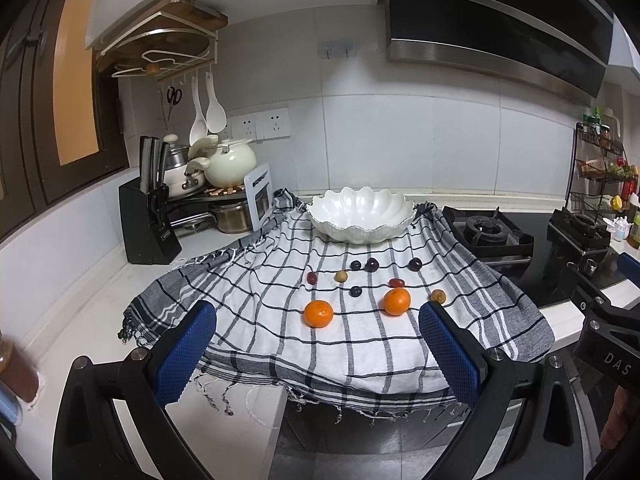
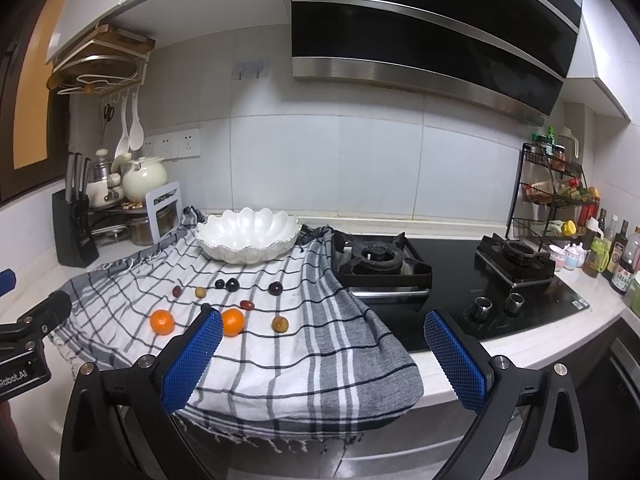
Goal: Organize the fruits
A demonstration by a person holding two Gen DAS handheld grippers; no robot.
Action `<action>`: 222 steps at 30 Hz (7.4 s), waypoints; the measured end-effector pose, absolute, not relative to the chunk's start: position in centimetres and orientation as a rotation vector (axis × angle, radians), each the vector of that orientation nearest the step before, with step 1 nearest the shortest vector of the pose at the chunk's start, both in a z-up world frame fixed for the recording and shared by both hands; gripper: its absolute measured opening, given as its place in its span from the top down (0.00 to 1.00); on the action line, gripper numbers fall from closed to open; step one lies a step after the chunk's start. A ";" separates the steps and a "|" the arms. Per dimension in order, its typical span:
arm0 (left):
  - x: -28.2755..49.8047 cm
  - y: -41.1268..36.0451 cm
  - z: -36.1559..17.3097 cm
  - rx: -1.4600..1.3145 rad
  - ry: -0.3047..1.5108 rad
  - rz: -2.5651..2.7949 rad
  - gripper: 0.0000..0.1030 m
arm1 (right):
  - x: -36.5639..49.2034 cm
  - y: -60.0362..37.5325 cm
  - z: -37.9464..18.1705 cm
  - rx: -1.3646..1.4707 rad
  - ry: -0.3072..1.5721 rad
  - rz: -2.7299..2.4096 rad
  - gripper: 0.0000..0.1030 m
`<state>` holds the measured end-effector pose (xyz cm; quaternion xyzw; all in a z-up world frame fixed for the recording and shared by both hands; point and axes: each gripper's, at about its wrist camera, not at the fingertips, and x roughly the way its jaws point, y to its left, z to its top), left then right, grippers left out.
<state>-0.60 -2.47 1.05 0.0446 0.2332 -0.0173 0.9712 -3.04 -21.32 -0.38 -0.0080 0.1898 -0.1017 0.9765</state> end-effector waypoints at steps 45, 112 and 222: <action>-0.6 -2.7 0.9 0.075 0.472 -0.046 0.00 | -3.0 -21.6 0.2 -0.024 0.381 -0.206 0.01; 20.8 -3.1 -13.9 0.089 0.899 0.000 0.34 | 21.5 -21.0 -14.4 -0.047 0.819 0.022 0.46; 52.9 -9.2 -6.6 0.140 0.962 -0.157 0.57 | 53.8 -21.1 -6.8 -0.060 0.995 0.180 0.73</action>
